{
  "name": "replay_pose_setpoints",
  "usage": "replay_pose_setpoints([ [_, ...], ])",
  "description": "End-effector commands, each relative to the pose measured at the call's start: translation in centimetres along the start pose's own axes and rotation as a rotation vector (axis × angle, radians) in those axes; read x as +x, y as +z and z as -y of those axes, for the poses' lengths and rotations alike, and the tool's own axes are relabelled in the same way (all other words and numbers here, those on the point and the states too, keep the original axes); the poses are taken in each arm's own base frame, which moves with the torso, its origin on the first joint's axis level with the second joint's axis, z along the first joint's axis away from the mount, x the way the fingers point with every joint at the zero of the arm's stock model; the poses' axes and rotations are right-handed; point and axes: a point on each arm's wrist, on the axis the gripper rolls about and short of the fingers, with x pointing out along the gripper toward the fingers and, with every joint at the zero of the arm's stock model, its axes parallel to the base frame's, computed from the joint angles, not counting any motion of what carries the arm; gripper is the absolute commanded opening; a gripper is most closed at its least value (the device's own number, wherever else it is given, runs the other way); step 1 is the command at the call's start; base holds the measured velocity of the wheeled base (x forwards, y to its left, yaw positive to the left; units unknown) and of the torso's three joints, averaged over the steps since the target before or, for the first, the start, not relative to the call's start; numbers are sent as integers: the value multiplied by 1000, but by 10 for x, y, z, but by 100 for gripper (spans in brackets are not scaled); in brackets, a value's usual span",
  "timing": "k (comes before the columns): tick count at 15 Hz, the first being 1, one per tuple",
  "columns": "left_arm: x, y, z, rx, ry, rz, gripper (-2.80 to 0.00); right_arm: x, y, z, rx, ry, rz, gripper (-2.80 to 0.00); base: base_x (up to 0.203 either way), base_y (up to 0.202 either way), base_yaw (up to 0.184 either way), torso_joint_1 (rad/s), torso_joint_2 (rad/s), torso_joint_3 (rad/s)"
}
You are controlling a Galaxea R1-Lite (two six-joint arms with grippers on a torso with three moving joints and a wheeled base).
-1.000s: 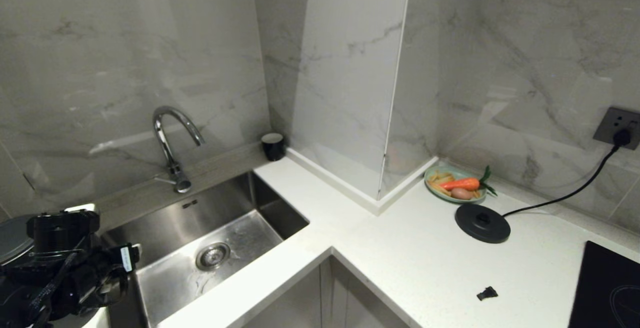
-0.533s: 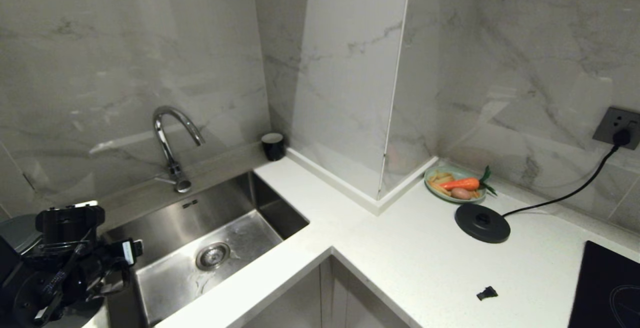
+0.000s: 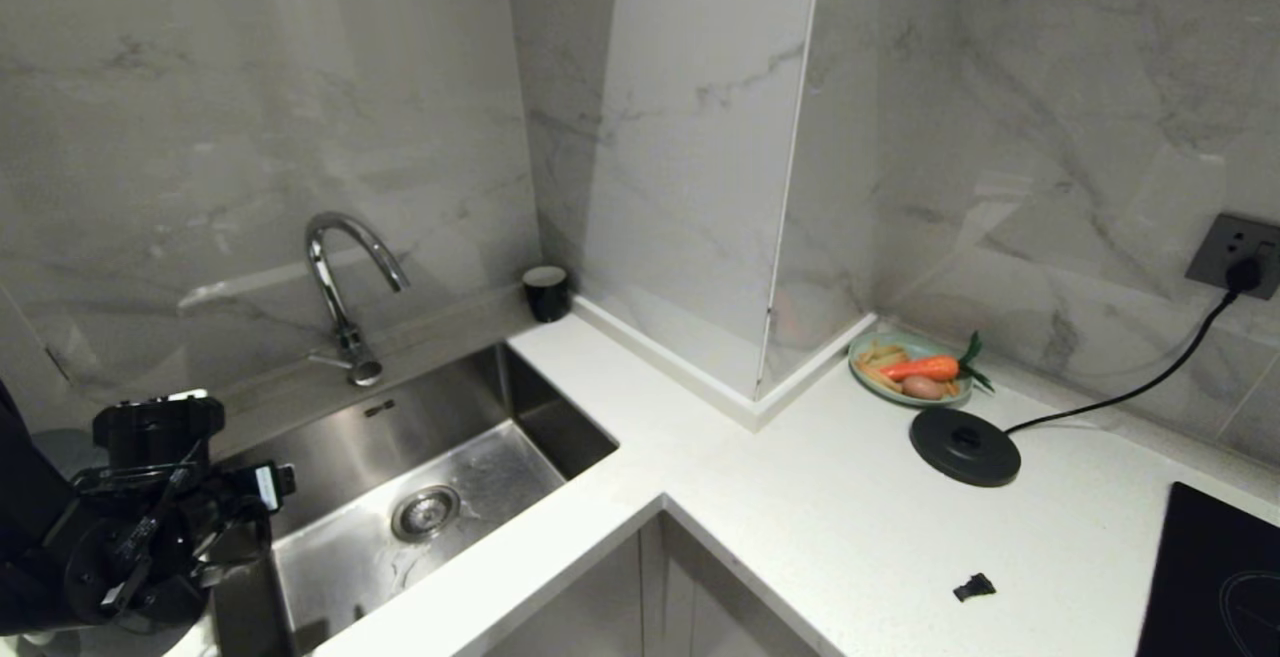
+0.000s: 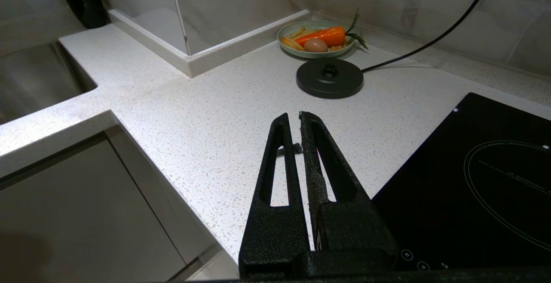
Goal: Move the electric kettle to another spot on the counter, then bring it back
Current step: Grab the kettle
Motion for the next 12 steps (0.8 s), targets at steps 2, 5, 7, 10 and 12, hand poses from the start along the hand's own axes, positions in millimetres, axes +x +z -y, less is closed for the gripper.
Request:
replay_pose_setpoints([
  [2, 15, 2, -2, -14, 21, 2, 0, 0, 0, 0, 0, 1, 0, -280, 0, 0, 0, 0, 0, 0],
  [5, 22, 6, -5, -37, 22, 53, 0, 0, 0, 0, 0, 1, 0, -280, 0, 0, 0, 0, 0, 0],
  [7, 29, 4, -7, -50, 28, 80, 0, 0, 0, 0, 0, 1, 0, -280, 0, 0, 0, 0, 0, 0],
  [10, 34, 3, -10, -67, 32, 121, 0, 0, 0, 0, 0, 1, 0, -280, 0, 0, 0, 0, 0, 0],
  [12, 34, 5, -10, -69, 31, 135, 0, 0, 0, 0, 0, 1, 0, -280, 0, 0, 0, 0, 0, 0],
])
